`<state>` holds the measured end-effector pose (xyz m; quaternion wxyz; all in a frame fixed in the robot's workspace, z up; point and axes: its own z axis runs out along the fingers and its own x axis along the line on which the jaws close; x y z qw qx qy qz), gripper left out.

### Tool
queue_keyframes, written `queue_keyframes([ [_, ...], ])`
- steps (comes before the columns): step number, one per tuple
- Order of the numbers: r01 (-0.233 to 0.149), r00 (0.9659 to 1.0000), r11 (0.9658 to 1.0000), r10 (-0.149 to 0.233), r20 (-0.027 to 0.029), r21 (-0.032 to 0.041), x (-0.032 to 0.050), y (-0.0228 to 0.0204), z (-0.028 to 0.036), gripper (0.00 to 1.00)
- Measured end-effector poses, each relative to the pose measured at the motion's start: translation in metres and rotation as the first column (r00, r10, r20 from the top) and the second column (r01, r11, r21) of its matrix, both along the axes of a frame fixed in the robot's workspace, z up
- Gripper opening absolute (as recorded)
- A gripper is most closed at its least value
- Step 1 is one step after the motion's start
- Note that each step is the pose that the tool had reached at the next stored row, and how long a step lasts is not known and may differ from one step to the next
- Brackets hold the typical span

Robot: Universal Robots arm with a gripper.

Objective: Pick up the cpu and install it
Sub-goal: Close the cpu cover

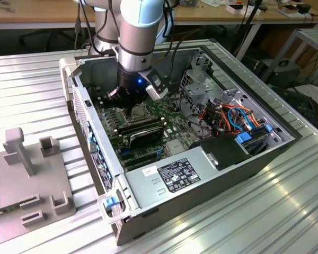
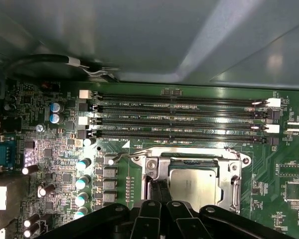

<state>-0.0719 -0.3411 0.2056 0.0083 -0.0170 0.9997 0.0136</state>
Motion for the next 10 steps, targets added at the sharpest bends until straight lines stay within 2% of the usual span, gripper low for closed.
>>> queue_keyframes([
  [10, 0.0, 1.0, 1.0, 0.0, -0.0002, -0.0003, -0.0001, -0.0001, -0.0034, 0.11],
])
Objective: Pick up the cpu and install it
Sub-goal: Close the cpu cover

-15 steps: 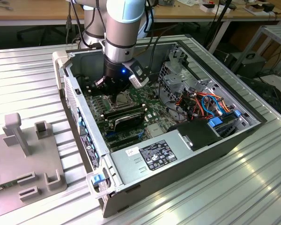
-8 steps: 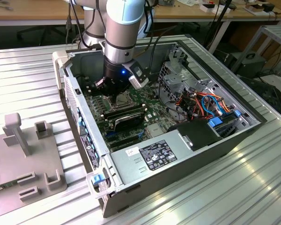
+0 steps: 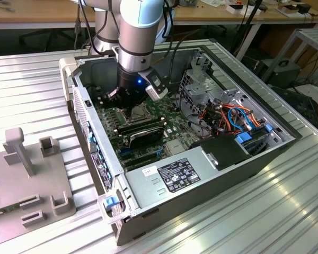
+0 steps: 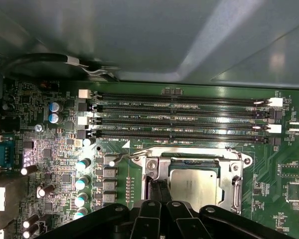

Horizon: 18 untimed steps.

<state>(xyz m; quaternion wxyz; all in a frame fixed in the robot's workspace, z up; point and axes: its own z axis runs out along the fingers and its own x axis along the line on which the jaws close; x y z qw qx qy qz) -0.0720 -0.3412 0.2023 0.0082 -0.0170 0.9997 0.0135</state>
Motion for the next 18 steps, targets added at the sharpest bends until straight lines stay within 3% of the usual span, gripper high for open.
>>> queue_keyframes([
  [7, 0.0, 1.0, 1.0, 0.0, 0.0011, 0.0017, 0.0002, 0.0003, 0.0021, 0.11],
  [11, 0.0, 1.0, 1.0, 0.0, 0.0006, 0.0008, 0.0001, 0.0002, 0.0097, 0.11],
  [15, 0.0, 1.0, 1.0, 0.0, 0.0004, 0.0005, 0.0001, 0.0001, 0.021, 0.11],
  [18, 0.0, 1.0, 1.0, 0.0, 0.0006, 0.0009, 0.0001, 0.0002, 0.0225, 0.11],
])
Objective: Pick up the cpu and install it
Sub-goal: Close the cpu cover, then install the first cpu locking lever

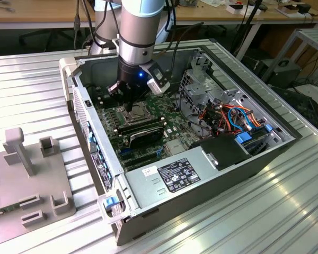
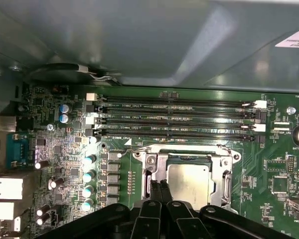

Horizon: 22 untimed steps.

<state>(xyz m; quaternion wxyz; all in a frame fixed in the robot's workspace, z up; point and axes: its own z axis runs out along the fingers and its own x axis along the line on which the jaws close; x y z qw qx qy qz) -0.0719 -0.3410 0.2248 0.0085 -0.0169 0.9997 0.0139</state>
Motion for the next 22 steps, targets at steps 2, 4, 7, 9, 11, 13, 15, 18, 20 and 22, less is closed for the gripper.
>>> queue_keyframes([
  [2, 0.0, 1.0, 1.0, 0.0, -0.0003, -0.0003, 0.0004, -0.0001, 0.0002, 0.11],
  [4, 0.0, 1.0, 1.0, 0.0, -0.0003, -0.0004, 0.0064, -0.0001, 0.0001, 0.11],
  [7, 0.0, 1.0, 1.0, 0.0, -0.0002, -0.0004, 0.014, -0.0001, 0.0001, 0.11],
  [9, 0.0, 1.0, 1.0, 0.0, -0.0002, -0.0004, 0.0249, -0.0001, 0.0, 0.11],
  [11, 0.0, 1.0, 1.0, 0.0, -0.0002, -0.0003, 0.0286, -0.0001, 0.0, 0.11],
  [13, 0.0, 1.0, 1.0, 0.0, -0.0002, -0.0003, 0.0294, -0.0001, 0.0, 0.11],
  [15, 0.0, 1.0, 1.0, 0.0, -0.0002, -0.0003, 0.0298, -0.0001, 0.0, 0.11],
  [18, 0.0, 1.0, 1.0, 0.0, -0.0002, -0.0003, 0.0303, 0.0, 0.0, 0.11],
  [20, 0.0, 1.0, 1.0, 0.0, -0.0002, -0.0003, 0.0304, -0.0001, 0.0, 0.11],
  [22, 0.0, 1.0, 1.0, 0.0, -0.0003, -0.0003, 0.0305, -0.0001, 0.0, 0.11],
])
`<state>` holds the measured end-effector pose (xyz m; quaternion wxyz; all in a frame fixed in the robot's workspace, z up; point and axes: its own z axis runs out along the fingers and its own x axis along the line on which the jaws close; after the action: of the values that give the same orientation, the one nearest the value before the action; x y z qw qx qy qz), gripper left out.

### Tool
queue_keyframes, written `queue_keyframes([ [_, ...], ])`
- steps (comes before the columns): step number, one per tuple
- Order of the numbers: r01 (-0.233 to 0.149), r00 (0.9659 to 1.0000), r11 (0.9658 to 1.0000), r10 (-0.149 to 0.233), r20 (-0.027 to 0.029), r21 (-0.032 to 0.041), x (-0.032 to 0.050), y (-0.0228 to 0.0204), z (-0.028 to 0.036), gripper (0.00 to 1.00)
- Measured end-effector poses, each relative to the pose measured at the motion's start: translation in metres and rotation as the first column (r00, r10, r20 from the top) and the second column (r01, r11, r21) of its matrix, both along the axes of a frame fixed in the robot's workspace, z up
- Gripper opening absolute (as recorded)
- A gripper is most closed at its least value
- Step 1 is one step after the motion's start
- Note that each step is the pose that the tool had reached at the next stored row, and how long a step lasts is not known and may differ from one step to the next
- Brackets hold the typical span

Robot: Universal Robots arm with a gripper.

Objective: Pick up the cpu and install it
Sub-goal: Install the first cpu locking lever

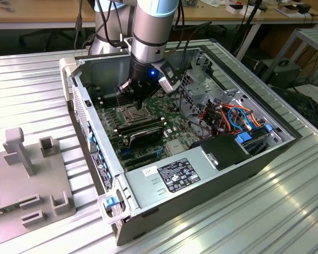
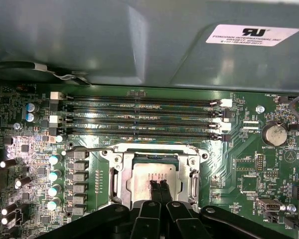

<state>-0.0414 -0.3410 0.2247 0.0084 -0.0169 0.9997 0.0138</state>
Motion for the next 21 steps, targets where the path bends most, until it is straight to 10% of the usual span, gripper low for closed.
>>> queue_keyframes([
  [21, 0.0, 1.0, 1.0, 0.0, 0.0001, 0.0001, -0.026, 0.0, -0.0005, 0.11],
])
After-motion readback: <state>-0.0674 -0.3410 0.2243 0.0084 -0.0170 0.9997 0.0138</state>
